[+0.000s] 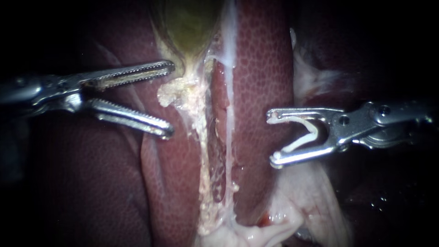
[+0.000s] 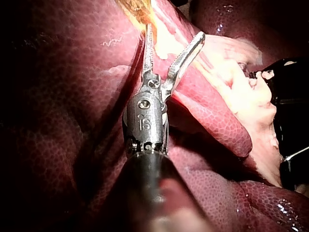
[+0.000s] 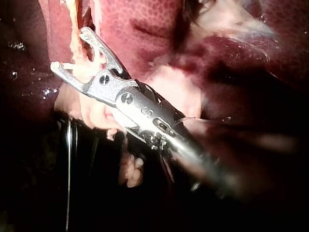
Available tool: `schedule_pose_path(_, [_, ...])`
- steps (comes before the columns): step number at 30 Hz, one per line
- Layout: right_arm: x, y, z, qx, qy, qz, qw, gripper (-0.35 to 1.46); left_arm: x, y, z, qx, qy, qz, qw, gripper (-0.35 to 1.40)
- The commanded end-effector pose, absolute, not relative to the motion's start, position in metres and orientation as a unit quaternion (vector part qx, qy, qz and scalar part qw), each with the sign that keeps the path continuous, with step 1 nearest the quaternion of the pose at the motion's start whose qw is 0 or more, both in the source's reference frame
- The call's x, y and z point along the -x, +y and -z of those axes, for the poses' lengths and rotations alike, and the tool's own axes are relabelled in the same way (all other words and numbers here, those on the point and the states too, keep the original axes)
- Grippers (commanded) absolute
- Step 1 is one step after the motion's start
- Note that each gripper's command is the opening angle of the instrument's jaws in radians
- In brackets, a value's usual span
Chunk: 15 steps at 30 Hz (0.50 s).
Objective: Grabbing gallbladder
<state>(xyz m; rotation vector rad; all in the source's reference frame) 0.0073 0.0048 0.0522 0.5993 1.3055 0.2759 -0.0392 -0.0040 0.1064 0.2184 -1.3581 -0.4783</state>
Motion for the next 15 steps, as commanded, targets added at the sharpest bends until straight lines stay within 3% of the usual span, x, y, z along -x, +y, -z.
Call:
schedule_pose_path(1, [-0.0073,0.0048,-0.0522,-0.274,0.596,-0.126,0.744,0.57,0.0392,-0.0040,-0.1068,-0.100,-0.621,0.218,0.746,0.71])
schedule_pose_path(9, [-0.0074,0.0048,-0.0522,-0.274,0.596,-0.126,0.744,0.57,0.0403,-0.0050,-0.1086,-0.093,-0.620,0.216,0.749,0.66])
schedule_pose_path(15, [-0.0074,0.0048,-0.0521,-0.274,0.596,-0.126,0.744,0.57,0.0402,-0.0052,-0.1089,-0.091,-0.620,0.216,0.748,0.48])
